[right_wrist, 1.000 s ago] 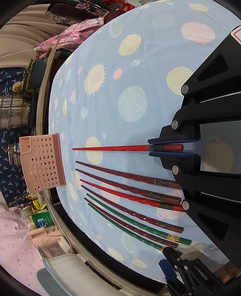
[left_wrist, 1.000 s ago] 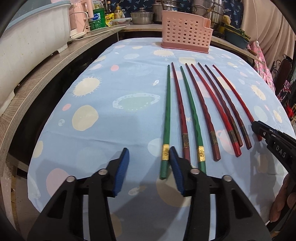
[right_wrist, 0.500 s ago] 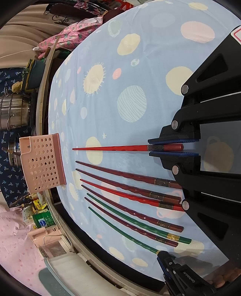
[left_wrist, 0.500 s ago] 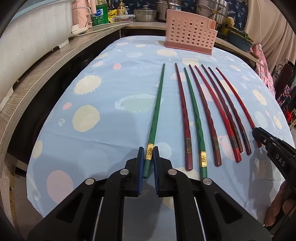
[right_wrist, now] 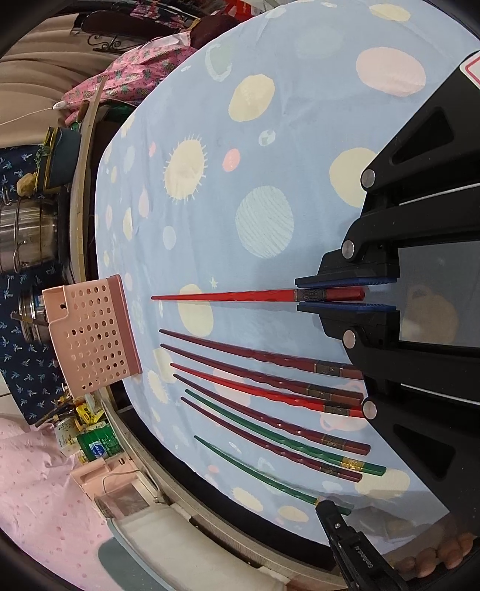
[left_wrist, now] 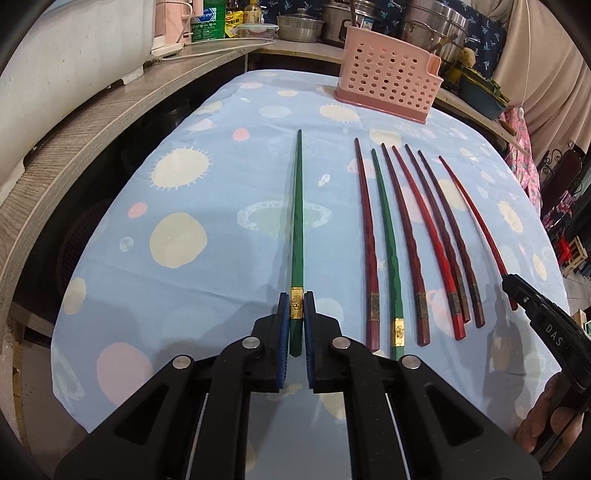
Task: Organize utensils
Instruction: 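Lift the red and green chopsticks and lower them into the pink basket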
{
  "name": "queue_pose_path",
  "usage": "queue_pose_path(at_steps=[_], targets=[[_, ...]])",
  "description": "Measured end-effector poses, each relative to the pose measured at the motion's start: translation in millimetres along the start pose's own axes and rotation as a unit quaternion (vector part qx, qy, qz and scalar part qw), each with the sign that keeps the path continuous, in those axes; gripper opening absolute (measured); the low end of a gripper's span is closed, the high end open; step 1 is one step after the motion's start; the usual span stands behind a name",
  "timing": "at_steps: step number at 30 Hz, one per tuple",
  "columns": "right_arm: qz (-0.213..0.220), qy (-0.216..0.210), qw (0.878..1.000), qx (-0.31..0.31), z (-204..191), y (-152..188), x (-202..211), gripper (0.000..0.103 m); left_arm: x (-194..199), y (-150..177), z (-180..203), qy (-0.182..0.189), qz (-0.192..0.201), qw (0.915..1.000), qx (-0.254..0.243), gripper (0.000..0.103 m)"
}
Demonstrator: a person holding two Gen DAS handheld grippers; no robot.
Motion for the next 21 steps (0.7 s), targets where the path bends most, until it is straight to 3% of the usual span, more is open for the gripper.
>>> queue_pose_path(at_steps=[21], targets=[[0.071,-0.023,0.997,-0.028,13,-82,55,0.007,46,-77,6,0.001,0.075,0.9971,0.002,0.007]])
Point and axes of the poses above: each gripper's, at about its wrist camera, not at the fingertips, and x roughly against the way its jaws point, z to its right, y to its underside, the point moved 8 cm from there along -x, roughly the way its jaws point, and after that the axes turned 4 degrees about y, right-handed, at the moved point
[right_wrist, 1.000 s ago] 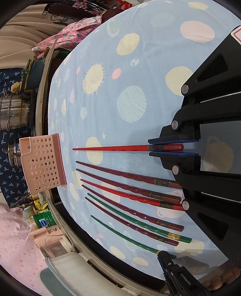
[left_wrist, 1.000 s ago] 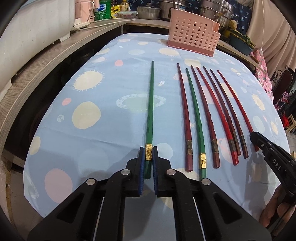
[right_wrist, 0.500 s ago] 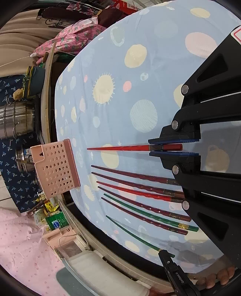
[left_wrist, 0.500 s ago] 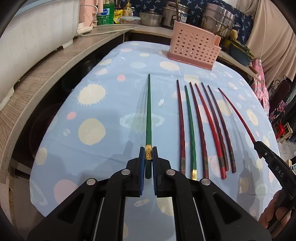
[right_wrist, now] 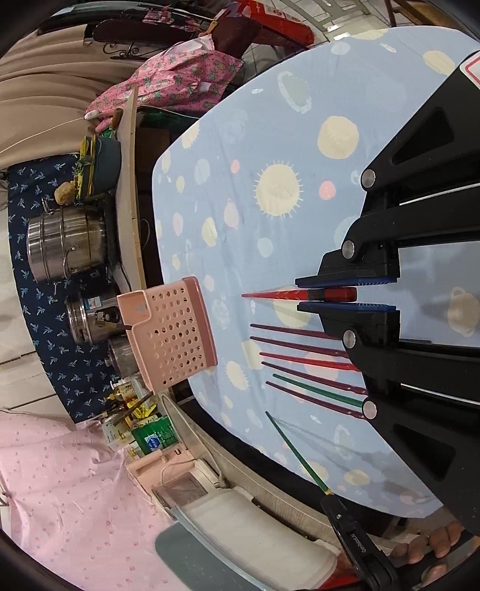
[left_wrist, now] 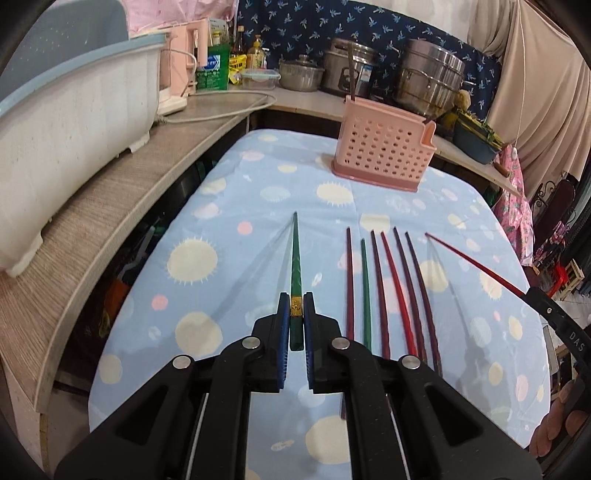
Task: Organize utensils
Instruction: 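Lift the red and green chopsticks and lower them into the pink basket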
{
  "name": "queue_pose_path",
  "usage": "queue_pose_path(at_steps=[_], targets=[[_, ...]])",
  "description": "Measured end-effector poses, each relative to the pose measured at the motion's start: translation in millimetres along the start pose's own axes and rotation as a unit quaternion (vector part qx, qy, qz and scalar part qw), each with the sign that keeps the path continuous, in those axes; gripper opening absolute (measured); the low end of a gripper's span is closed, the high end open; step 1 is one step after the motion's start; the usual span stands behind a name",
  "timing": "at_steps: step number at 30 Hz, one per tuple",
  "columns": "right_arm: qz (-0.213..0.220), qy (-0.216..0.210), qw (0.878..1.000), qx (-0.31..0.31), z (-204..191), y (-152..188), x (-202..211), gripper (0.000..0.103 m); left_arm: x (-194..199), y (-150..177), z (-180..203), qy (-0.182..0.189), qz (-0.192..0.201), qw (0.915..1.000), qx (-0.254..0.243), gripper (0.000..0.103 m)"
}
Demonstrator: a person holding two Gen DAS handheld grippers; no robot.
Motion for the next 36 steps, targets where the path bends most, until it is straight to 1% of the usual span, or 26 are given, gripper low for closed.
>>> queue_pose_path(at_steps=[8,14,22,27,32,36], targets=[[0.026,-0.016,0.999,-0.021,2,-40,8,0.007,9,-42,10,0.000,0.032,0.9995,-0.009,0.007],[0.048,-0.024,0.998,-0.016,-6,-69,14,0.007,15,-75,21,0.003,0.056,0.9983,-0.018,0.007],[0.073,-0.036,0.997,-0.012,-15,-110,20,0.007,14,-115,34,0.013,0.073,0.9971,-0.020,0.007],[0.091,-0.038,0.995,-0.006,-20,-137,24,0.007,11,-138,41,0.013,0.083,0.9962,-0.023,0.007],[0.100,-0.048,0.994,-0.003,-27,-160,22,0.007,11,-160,47,0.026,0.089,0.9955,-0.020,0.007],[0.120,-0.055,0.991,-0.003,-34,-186,23,0.007,16,-182,59,0.037,0.101,0.9939,-0.023,0.007]])
Point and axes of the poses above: each gripper's, at about its wrist camera, not at the fingertips, and x roughly against the way its jaws point, z to its right, y to its underside, the point moved 8 cm from there along -x, roughly the way its jaws point, and after that the axes turned 4 degrees about y, right-handed, at the moved point
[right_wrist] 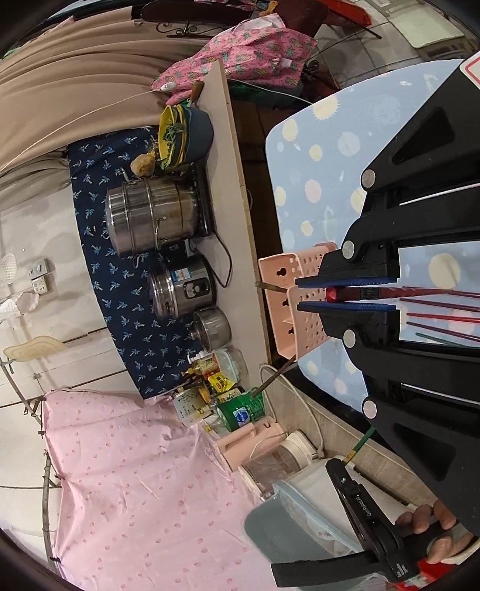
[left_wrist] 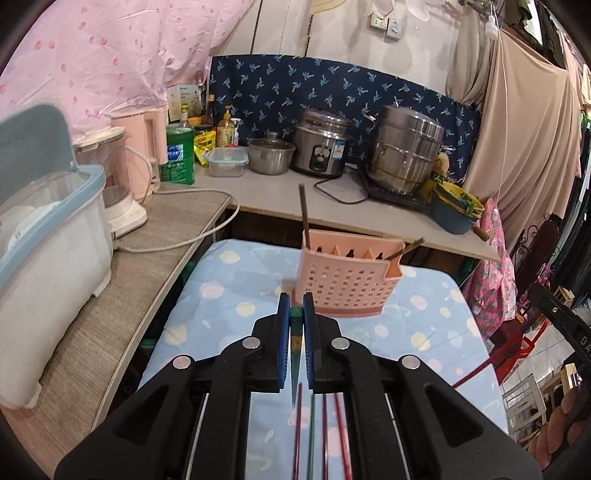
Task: Organize utensils
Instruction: 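Lift the red and green chopsticks and lower them into the pink basket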
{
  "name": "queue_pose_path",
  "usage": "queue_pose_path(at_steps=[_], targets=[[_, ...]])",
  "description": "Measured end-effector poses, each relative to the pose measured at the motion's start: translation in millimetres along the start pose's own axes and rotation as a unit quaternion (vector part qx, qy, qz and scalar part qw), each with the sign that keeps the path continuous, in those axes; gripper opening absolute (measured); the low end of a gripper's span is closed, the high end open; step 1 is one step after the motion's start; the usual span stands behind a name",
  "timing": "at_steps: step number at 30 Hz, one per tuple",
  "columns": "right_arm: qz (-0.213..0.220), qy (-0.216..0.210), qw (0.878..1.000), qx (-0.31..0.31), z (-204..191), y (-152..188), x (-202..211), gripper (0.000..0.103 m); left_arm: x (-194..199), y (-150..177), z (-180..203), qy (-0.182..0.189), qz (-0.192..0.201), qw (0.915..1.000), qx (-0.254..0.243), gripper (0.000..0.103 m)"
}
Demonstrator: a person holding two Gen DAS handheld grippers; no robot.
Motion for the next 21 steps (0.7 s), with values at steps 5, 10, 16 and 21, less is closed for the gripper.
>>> queue_pose_path(at_steps=[5,10,16,21], targets=[[0.032,-0.007,0.999,-0.006,-8,-44,-10,0.007,4,-50,16,0.010,0.037,0.9993,-0.004,0.007],[0.064,-0.010,0.998,-0.007,-16,-90,-23,0.007,9,-106,34,0.013,0.088,0.9960,-0.014,0.007],[0.087,-0.015,0.996,-0.016,-23,-135,-54,0.007,-7,-162,50,0.015,0.130,0.9912,-0.019,0.007],[0.094,-0.012,0.995,-0.014,-31,-158,-85,0.007,-35,-188,52,0.013,0.139,0.9901,-0.013,0.007]])
Point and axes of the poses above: each gripper's, at about its wrist camera, not at the fingertips, and x roughly against the way its jaws point, z to its right, y to its underside, the point moved 8 cm from there along -x, roughly the way its jaws point, and after that the axes turned 4 degrees about y, right-handed, at the moved point
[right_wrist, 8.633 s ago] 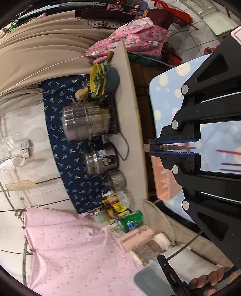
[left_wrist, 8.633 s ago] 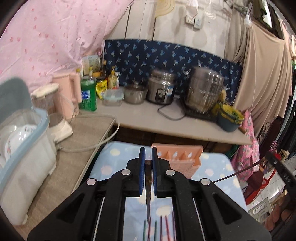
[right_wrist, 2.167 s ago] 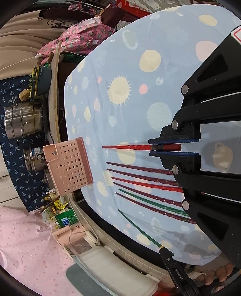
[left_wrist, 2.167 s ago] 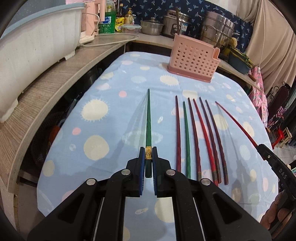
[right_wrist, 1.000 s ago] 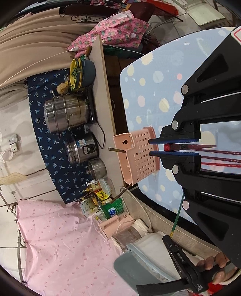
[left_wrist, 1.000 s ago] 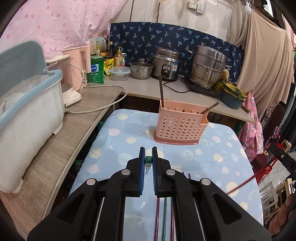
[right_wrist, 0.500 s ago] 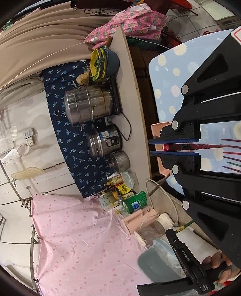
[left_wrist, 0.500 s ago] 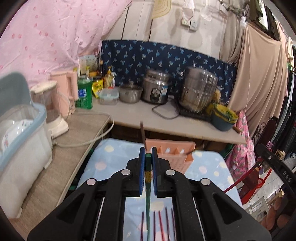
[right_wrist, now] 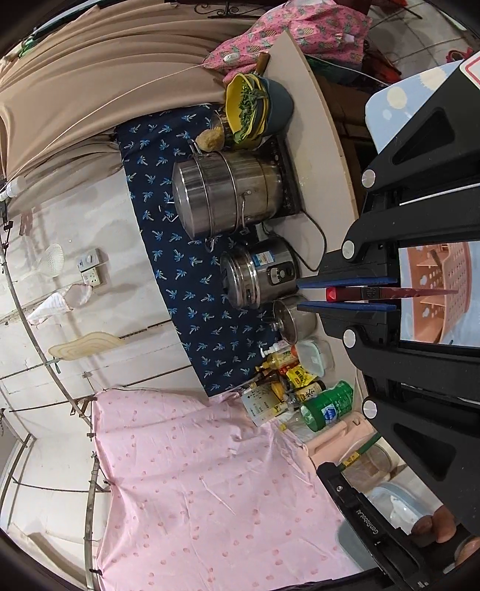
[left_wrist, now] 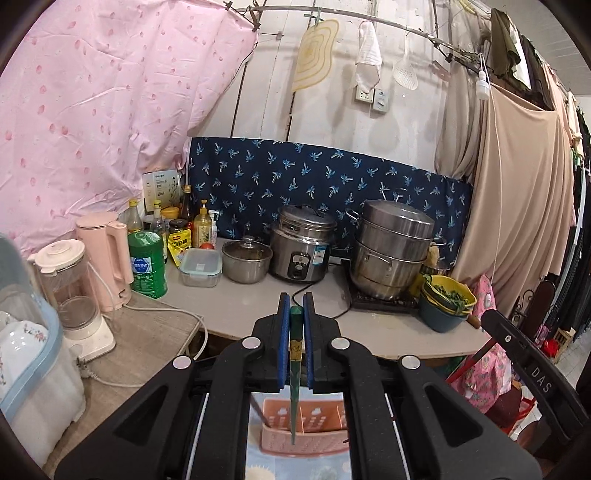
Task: Organize utensils
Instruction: 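Lift the red and green chopsticks and lower them into the pink basket, then open both tools to release the chopsticks into the basket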
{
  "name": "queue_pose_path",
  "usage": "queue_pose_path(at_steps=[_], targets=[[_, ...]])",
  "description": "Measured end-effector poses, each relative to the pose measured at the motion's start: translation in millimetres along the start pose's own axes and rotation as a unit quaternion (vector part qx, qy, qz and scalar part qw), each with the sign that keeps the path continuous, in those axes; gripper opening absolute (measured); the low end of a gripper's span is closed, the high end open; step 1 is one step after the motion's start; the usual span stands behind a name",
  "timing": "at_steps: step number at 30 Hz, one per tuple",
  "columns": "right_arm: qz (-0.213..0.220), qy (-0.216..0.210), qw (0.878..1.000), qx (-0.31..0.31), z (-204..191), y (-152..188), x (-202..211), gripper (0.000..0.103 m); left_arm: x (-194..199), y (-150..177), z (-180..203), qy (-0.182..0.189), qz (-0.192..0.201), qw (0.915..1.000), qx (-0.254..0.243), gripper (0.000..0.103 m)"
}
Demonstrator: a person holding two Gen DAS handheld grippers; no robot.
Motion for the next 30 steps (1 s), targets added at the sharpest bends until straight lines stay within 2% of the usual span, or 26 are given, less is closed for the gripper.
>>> queue_pose_path(at_steps=[7,13,18,25,27,30], targets=[[-0.010,0.004,1.000,0.010,-8,5,-44,0.007,-39,6,-1,-0.007,-0.004,0.9999,-0.012,0.007],[-0.046,0.006,0.999,0.013,-1,46,-73,0.007,-65,30,-5,-0.006,-0.022,0.9996,-0.014,0.007],[-0.077,0.013,0.997,0.014,9,80,-89,0.007,-84,61,-14,-0.009,-0.053,0.9985,-0.006,0.007],[-0.098,0.016,0.995,0.021,15,101,-90,0.007,-90,89,-25,-0.014,-0.080,0.9967,0.003,0.007],[-0.096,0.016,0.995,0.020,16,101,-85,0.011,-89,93,-26,-0.014,-0.085,0.9963,0.005,0.009],[-0.094,0.014,0.995,0.019,17,99,-79,0.012,-85,95,-27,-0.015,-0.089,0.9959,0.006,0.022]])
Point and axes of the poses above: each gripper's, at about its wrist camera, not at the fingertips, and x roughly against the way its jaws point, z to its right, y to its underside, the point moved 8 cm from there along -x, roughly the way its jaws point, and after that the axes turned 4 degrees about y, right-handed, at the moved point
